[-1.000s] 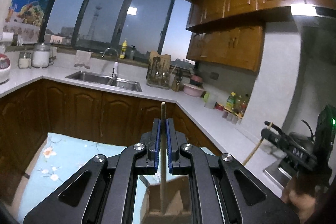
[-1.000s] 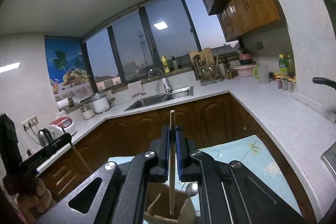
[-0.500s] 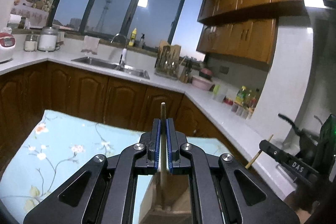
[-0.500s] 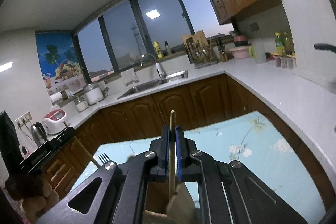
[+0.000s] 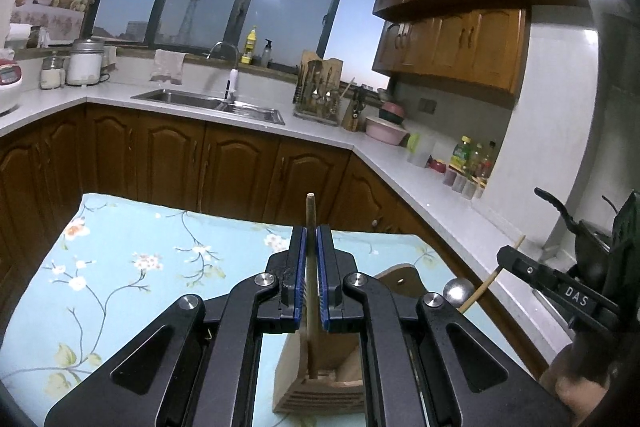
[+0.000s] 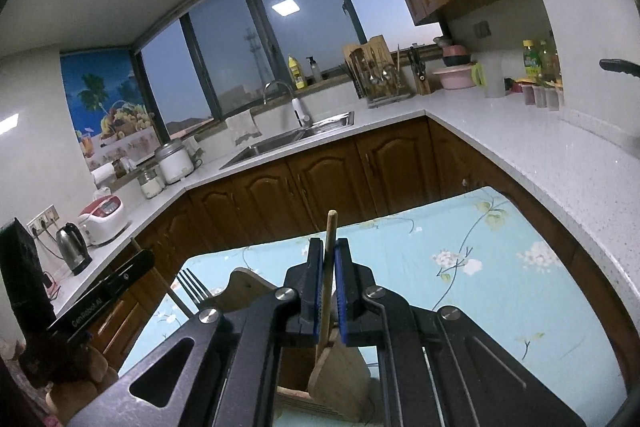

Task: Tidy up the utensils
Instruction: 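Open both tools to release the chopsticks in the holder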

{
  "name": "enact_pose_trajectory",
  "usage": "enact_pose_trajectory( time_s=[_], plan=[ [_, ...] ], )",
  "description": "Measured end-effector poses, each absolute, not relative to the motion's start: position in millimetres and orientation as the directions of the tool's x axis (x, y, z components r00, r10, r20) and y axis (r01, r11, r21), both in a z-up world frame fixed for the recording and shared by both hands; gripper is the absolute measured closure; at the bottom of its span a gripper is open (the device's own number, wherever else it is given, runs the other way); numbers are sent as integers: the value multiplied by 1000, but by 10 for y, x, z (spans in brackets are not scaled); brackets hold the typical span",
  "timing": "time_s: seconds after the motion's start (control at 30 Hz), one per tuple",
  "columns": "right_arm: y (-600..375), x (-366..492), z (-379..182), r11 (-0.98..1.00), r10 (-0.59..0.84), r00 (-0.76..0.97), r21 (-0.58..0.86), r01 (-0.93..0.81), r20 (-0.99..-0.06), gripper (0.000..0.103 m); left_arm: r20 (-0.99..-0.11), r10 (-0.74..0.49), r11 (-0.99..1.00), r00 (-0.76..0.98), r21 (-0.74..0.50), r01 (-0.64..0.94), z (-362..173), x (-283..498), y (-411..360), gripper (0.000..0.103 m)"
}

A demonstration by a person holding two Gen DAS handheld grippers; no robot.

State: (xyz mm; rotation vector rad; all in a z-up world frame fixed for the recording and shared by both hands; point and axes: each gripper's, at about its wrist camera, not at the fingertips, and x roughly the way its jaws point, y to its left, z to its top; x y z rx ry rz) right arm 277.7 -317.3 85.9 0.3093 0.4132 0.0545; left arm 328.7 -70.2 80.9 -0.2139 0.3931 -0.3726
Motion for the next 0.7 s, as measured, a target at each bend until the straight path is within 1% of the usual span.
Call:
enact_pose_trajectory(
  time_s=[0.03, 0.07, 0.17, 0.23, 0.3, 0.33, 0.37, 0.4, 0.43, 0.47, 0.5, 0.53, 0.57, 0.6, 0.7],
  plan=[
    [-3172, 2784, 849, 952, 114, 914, 306, 11, -388, 96, -333, -394, 910, 857, -275, 312, 816, 3282, -697, 98],
    [-3181, 2792, 844, 952, 114, 913, 305, 11, -391, 93, -334, -395, 909, 856, -277, 311, 816, 3288, -695, 98],
    [-3186, 2789, 846, 949, 121, 911, 314, 9, -393, 93, -340, -392, 910, 855, -279, 307, 825, 3283, -676, 97],
    [-3194, 2784, 850, 949, 120, 911, 314, 11, -394, 92, -343, -395, 908, 852, -285, 306, 839, 3273, -656, 91],
    [-3203, 2774, 861, 947, 122, 912, 320, 10, -391, 87, -335, -389, 909, 858, -290, 299, 858, 3239, -628, 75],
    [-3210, 2753, 876, 945, 129, 915, 327, 4, -382, 72, -329, -389, 909, 861, -291, 299, 864, 3220, -618, 73],
    [-3218, 2730, 891, 944, 129, 918, 329, 2, -375, 59, -325, -386, 910, 864, -291, 297, 879, 3185, -604, 68],
    [-3223, 2699, 908, 944, 125, 922, 329, 3, -366, 54, -324, -382, 911, 865, -291, 293, 882, 3170, -588, 62],
    [-3234, 2658, 926, 943, 121, 927, 331, 4, -355, 46, -323, -380, 911, 867, -293, 290, 887, 3147, -570, 59],
    [-3241, 2629, 940, 942, 120, 930, 336, 4, -347, 41, -320, -376, 911, 870, -297, 285, 890, 3111, -542, 52],
    [-3256, 2585, 959, 939, 122, 933, 345, 2, -338, 37, -318, -371, 912, 873, -300, 279, 893, 3083, -521, 46],
    [-3272, 2548, 974, 935, 125, 936, 355, 0, -330, 28, -318, -364, 914, 875, -303, 270, 895, 3055, -496, 43],
    [-3293, 2497, 990, 930, 130, 939, 367, -4, -318, 17, -319, -359, 914, 877, -309, 262, 889, 3018, -460, 38],
    [-3310, 2434, 1004, 927, 133, 944, 375, -10, -303, 14, -320, -358, 912, 877, -322, 255, 884, 2974, -413, 30],
    [-3321, 2273, 1036, 928, 124, 950, 372, -9, -287, 5, -319, -336, 915, 886, -335, 227, 864, 2830, -308, 16]
  ],
)
